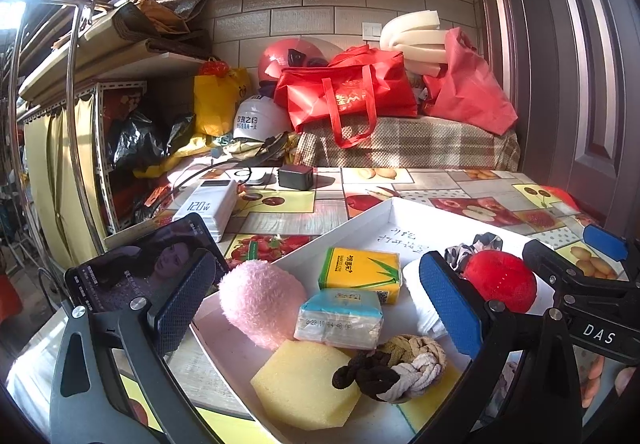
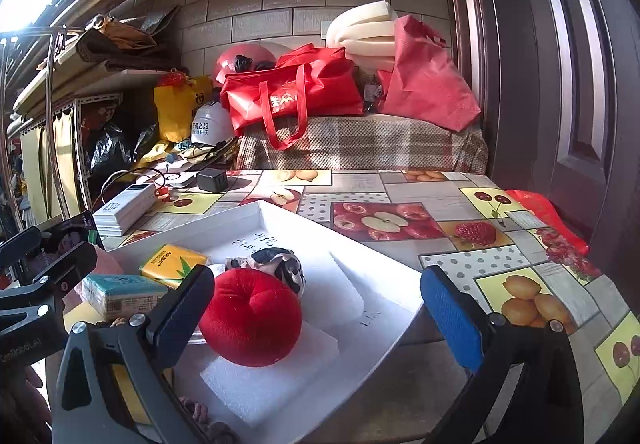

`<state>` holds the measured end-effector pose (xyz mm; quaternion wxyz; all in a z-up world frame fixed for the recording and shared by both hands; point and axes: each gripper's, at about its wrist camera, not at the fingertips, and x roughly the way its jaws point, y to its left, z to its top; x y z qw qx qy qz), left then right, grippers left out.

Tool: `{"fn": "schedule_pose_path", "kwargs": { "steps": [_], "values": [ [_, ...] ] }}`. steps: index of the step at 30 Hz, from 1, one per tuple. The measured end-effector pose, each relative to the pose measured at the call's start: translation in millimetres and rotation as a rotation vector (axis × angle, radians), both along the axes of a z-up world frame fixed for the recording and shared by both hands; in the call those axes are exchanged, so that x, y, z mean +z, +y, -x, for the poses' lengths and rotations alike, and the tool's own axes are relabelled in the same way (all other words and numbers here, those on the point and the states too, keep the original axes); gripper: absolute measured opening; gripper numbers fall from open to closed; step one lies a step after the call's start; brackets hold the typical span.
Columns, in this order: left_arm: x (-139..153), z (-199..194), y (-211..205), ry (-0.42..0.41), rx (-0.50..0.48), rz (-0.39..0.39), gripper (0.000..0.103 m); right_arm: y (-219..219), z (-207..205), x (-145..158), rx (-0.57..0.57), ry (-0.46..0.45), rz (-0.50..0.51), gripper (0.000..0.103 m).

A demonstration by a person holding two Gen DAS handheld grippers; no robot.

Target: Organize soft objects

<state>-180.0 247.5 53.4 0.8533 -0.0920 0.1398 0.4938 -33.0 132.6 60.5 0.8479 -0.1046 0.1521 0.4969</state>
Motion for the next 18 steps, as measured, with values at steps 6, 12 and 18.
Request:
{"fn": "schedule_pose_path", "kwargs": {
  "steps": [6,12,18],
  "values": [
    [-0.2,0.4,-9.3,0.003,-0.02,0.012,0.103,-9.5,3.8,0.3,0.006,-0.002,-0.01,0.103],
    [-1.0,-1.5,-25.2,0.025,-0.072,0.027,0.103,-28.6,9.4,0.0,0.038,0.008,-0.007,0.103],
    [-3.3,-4.4,-51.2,0.05,-0.123,0.06,0.103,-59.0,21.2,0.7,0.079,-0.026,-0.002,0.103]
  ]
}}
